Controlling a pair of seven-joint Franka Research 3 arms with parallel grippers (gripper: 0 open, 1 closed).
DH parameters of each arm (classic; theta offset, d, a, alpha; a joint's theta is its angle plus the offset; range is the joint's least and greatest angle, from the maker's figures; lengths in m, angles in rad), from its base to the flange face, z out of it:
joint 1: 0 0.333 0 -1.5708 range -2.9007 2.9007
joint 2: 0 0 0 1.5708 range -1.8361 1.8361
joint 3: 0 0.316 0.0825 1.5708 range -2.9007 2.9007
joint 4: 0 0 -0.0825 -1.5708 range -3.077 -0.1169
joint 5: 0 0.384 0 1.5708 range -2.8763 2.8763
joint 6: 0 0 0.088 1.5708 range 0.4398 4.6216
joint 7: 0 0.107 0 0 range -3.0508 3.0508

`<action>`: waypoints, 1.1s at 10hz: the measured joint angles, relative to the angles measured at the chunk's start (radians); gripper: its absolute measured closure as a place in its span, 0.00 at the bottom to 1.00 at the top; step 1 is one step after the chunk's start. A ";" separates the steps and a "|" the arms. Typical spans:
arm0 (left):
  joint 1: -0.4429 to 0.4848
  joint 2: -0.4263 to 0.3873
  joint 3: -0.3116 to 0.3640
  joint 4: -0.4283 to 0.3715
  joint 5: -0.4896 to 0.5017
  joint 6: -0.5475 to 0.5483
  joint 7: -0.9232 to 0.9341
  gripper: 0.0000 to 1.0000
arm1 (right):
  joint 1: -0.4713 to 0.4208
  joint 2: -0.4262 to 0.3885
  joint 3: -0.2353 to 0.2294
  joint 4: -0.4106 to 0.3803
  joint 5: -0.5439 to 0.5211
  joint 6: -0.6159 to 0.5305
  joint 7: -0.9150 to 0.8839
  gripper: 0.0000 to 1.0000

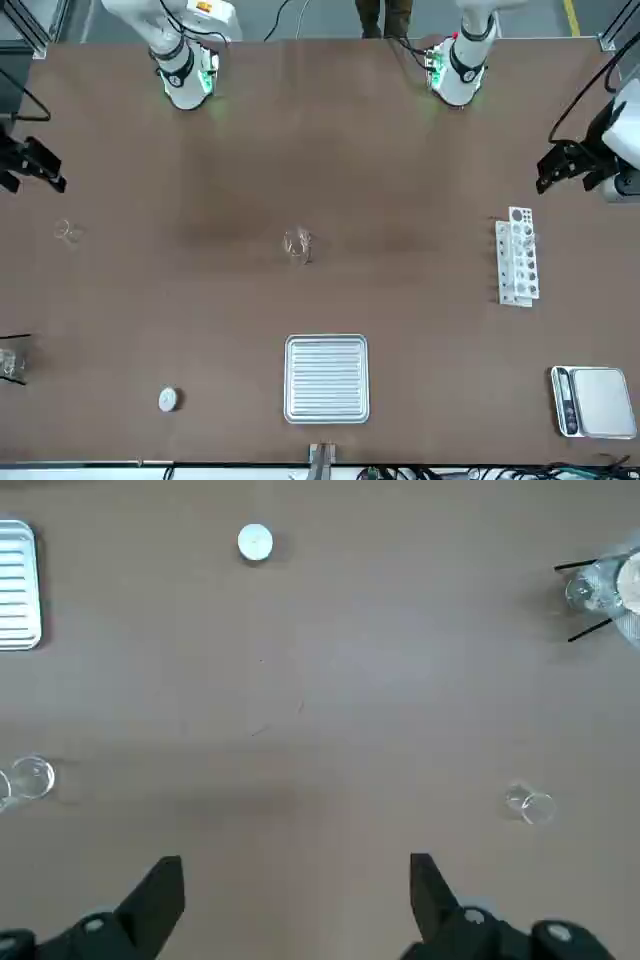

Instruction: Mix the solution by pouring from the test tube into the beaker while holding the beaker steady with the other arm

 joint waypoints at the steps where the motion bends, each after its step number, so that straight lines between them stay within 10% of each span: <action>1: 0.000 0.002 0.000 0.000 0.000 -0.007 0.000 0.00 | 0.001 0.000 0.000 -0.001 0.000 0.000 0.000 0.00; 6: 0.009 0.045 0.006 -0.001 -0.088 -0.030 0.023 0.00 | -0.003 0.000 -0.007 -0.015 0.000 -0.010 0.000 0.00; 11: 0.085 0.072 0.031 0.004 -0.147 -0.031 0.535 0.00 | 0.006 0.000 -0.004 -0.020 0.003 -0.017 -0.005 0.00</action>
